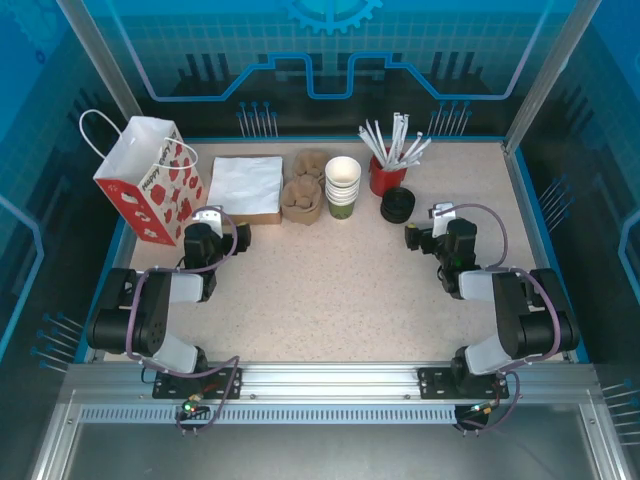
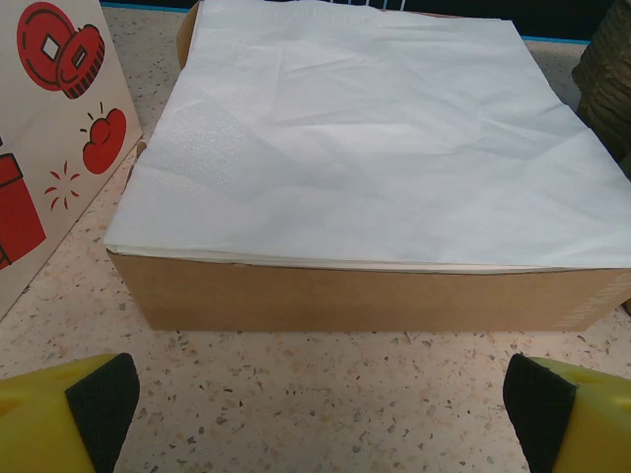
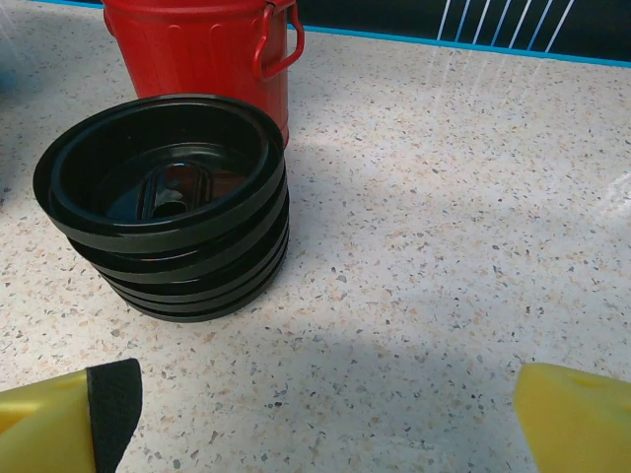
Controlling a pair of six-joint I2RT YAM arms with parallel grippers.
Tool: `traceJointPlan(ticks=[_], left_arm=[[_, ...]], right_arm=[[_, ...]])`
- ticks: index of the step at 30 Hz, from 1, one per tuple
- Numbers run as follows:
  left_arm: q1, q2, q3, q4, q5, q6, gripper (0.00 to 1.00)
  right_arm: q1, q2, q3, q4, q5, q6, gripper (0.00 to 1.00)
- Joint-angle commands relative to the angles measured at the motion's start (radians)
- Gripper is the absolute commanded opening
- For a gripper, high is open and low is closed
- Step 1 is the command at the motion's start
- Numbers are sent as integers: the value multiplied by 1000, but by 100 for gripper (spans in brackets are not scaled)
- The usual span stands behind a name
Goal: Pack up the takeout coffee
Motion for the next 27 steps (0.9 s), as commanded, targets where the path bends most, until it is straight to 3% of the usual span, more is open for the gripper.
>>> traceJointPlan(ticks=[1,27], left_arm=[[4,-2,16,8,4,6,99],[4,-52,15,-28,-30,-11,99]], right_arm=[[-2,5,5,37,-14,-9,100],[-7,-9,21,-1,1,7,100]])
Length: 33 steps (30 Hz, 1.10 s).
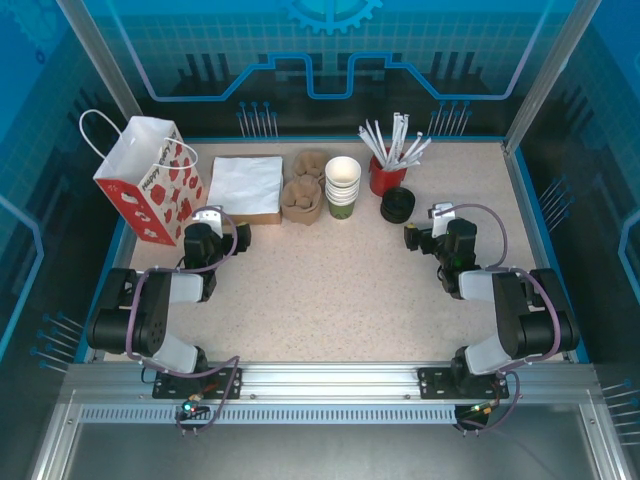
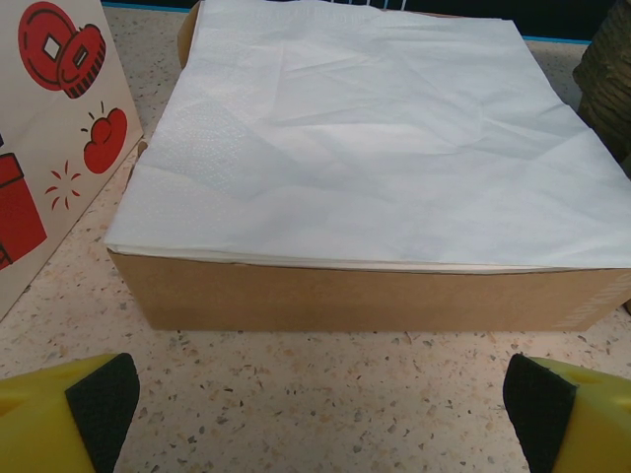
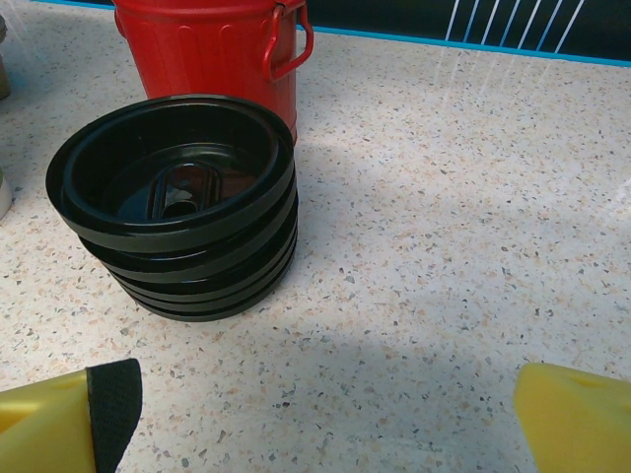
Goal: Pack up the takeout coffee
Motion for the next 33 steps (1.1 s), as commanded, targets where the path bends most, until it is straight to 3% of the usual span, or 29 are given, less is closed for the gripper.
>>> traceJointPlan(ticks=[1,8,16,20,24,28,33], left_arm=[[4,-78,13,-43,-34,-13,99],[1,-314,36,-332,7,-89,98],[-5,-556,146,-782,34,-235,99],[-5,-587,277,-1057,73,-274,99],[-5,-595,377,-1225,148,-268,99],[-11,-585,464,-1321,258,-295,99],[-74,-528,533,-1315,399,-423,94]], right_arm=[[-8,-22,27,-20,36,15,100],[-5,-168,40,-189,55,25,100],[13,-461,57,-535,72,101,100],[30,-588,113,-779,48,218,100],[48,-693,147,-952,-22,358,100],[55,-731,213,-1106,-103,434,100],[59,-725,297,-1273,-161,498,100]])
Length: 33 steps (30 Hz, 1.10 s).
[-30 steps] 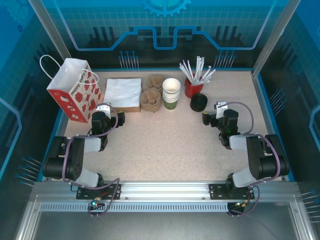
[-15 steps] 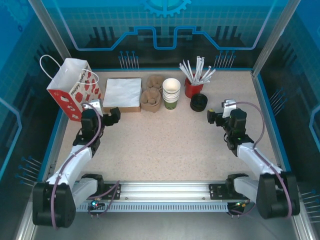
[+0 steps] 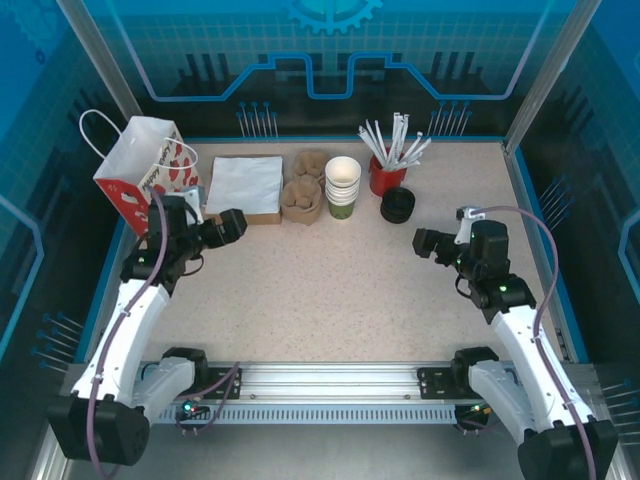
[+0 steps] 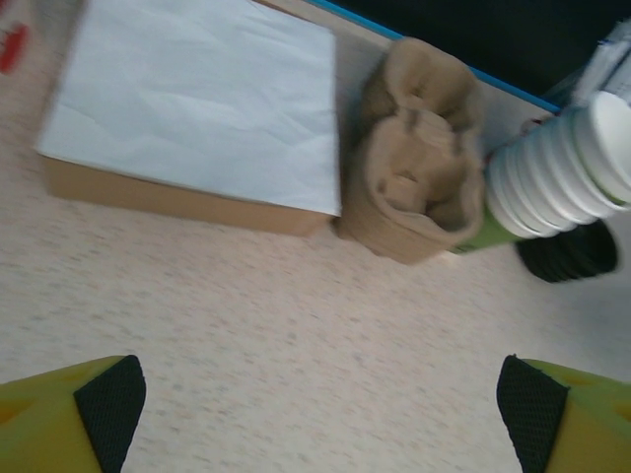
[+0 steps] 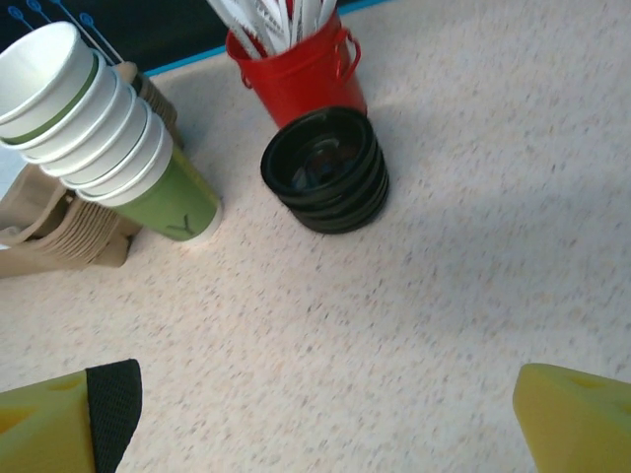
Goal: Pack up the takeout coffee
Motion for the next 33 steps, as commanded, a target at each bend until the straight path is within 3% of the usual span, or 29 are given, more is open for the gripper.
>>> traceJointPlan(ticks=[1,13,33], left_arm=[[-65,48,65,-53,133,-112,93],[-313,443,507,-149,44,-187,84],[-385,1059,1161,-353,-60,-143,71]], right_arm=[[17,-1,59,-176,-78,99,100],[19,20,50,-248,-91,203,100],[20,26,9,-258,-30,205,100]])
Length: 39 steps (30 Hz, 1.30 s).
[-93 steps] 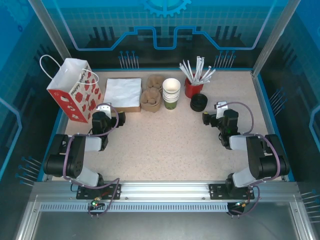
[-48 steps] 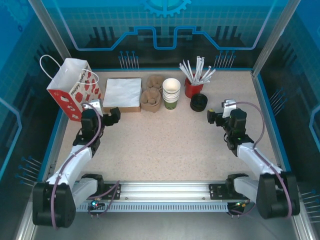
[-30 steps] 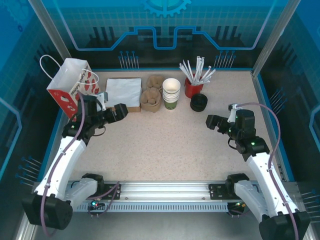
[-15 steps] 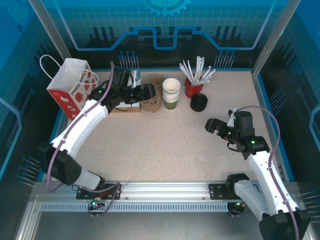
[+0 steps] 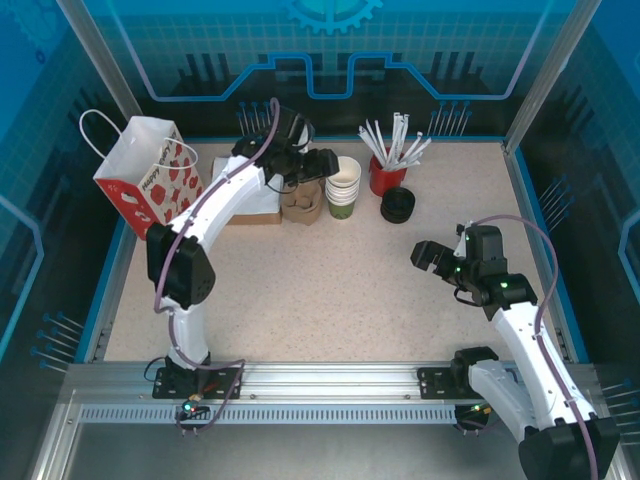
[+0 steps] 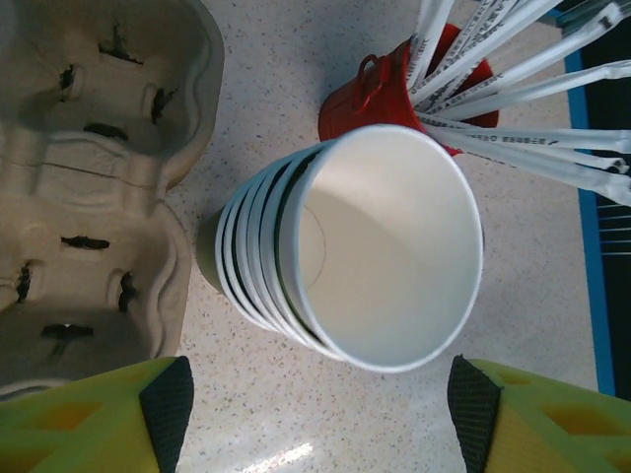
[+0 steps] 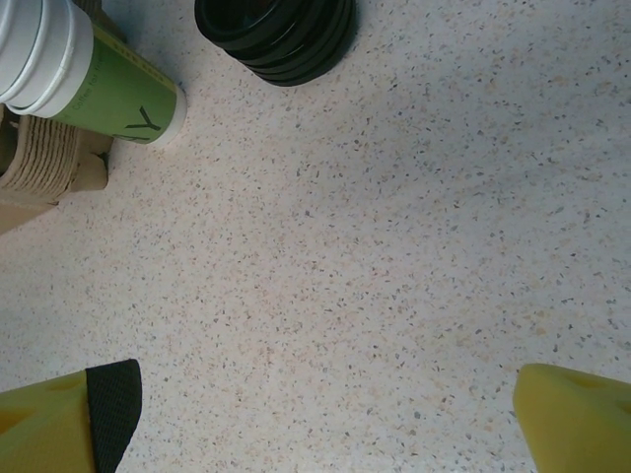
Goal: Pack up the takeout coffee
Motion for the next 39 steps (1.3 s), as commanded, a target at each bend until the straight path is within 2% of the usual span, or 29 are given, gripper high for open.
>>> traceJointPlan(ticks=[1,9,13,32,39], left_arm=[[-9,58,103,-82,-32,27,70],[-8,155,229,-126,-39,33,59],[-9,182,255,-141,-42,34,58],[-8,215,288,-149,-33,36,41],[-7,218,293,-151,-35,37,29]], right_arm=[[14,4,-8,-18,19,9,100],[14,5,-1,-31,33,-10,100],[14,5,1,-31,40,-11,100],[14,5,-5,-35,50,-14,100],[14,5,-10,-35,52,-14,100]])
